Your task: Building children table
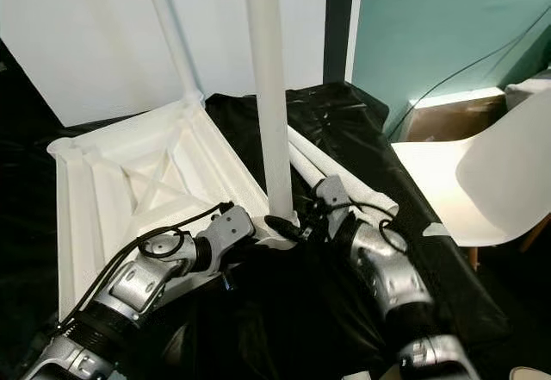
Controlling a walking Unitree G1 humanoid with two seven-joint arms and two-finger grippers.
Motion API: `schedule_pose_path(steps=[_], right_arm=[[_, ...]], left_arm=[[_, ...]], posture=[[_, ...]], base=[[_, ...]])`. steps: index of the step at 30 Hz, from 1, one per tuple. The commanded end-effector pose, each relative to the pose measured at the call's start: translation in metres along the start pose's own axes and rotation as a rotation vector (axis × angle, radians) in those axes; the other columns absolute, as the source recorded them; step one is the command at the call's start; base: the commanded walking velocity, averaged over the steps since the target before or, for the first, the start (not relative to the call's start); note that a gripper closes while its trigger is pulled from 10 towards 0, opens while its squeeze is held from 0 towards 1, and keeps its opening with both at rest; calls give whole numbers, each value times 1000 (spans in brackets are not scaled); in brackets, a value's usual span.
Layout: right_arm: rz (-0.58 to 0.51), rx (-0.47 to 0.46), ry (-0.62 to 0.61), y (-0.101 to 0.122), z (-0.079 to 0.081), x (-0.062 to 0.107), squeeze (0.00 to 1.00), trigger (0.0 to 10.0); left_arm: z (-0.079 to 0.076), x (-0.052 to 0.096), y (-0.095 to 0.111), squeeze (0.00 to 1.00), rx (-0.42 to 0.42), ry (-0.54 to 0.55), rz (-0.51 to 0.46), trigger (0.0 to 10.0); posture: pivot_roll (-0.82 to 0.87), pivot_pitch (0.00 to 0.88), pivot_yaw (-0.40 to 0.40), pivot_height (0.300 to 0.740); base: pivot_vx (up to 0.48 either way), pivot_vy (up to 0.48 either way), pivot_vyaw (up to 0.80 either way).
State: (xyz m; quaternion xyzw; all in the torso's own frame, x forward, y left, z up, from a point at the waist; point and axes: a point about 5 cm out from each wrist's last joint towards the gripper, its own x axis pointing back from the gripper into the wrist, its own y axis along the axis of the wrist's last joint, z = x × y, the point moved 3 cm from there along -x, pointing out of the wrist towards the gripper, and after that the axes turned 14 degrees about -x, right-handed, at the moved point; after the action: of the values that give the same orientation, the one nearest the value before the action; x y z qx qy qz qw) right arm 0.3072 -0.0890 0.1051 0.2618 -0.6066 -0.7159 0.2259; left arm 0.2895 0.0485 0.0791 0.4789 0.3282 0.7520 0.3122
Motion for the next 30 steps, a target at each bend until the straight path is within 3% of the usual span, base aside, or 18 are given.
schedule_pose_path(steps=[1,3,4,11,12,14,15,17,20,21,22,23,30], right_arm=[[-47,18,-168,-2,-4,-2,0,0],[-47,18,-168,-2,-4,-2,0,0],[-91,11,-273,4,-13,-2,0,0],[-92,6,-303,3,-11,-1,0,0],[-75,2,-303,0,-10,-1,0,10000],[-57,-2,-294,-3,-8,-1,0,10000],[-43,-20,-274,-6,-7,-2,1000,10000],[-12,-52,-186,-8,-2,-6,1000,10000],[-12,-52,-186,-8,-2,-6,1000,10000],[12,-10,-118,-2,-10,-9,224,10000],[21,17,-102,0,-14,-10,224,10000],[37,50,-63,5,-19,-12,0,10000],[104,103,104,18,-29,-17,0,10000]], left_arm=[[-29,-11,-20,0,52,-123,69,10000],[-29,-11,-20,0,52,-123,69,10000],[-31,-11,-20,0,50,-134,69,10000],[-32,-12,-20,0,46,-141,70,10000],[-32,-13,-20,0,45,-141,70,10000],[-32,-13,-20,0,47,-141,69,10000],[-33,-13,-20,0,49,-140,68,10000],[-33,-13,-21,0,55,-137,67,10000],[-33,-13,-21,0,55,-137,67,10000],[-33,-13,-21,0,58,-136,66,10000],[-32,-14,-20,0,58,-136,66,10000],[-32,-14,-20,0,58,-137,64,10000],[-31,-17,-18,0,54,-139,58,10000]], posture=[[63,0,73,740],[63,0,73,740],[59,0,79,740],[57,0,80,740],[57,0,78,740],[56,0,79,740],[56,0,76,740],[56,0,74,740],[56,0,74,740],[48,0,72,740],[48,0,72,740],[44,0,73,740],[38,0,71,740]], base=[[0,0,0],[0,0,0],[0,0,0],[0,0,0],[0,0,0],[0,0,0],[0,0,0],[0,0,0],[0,0,0],[0,0,0],[0,0,0],[0,0,0],[0,0,0]])
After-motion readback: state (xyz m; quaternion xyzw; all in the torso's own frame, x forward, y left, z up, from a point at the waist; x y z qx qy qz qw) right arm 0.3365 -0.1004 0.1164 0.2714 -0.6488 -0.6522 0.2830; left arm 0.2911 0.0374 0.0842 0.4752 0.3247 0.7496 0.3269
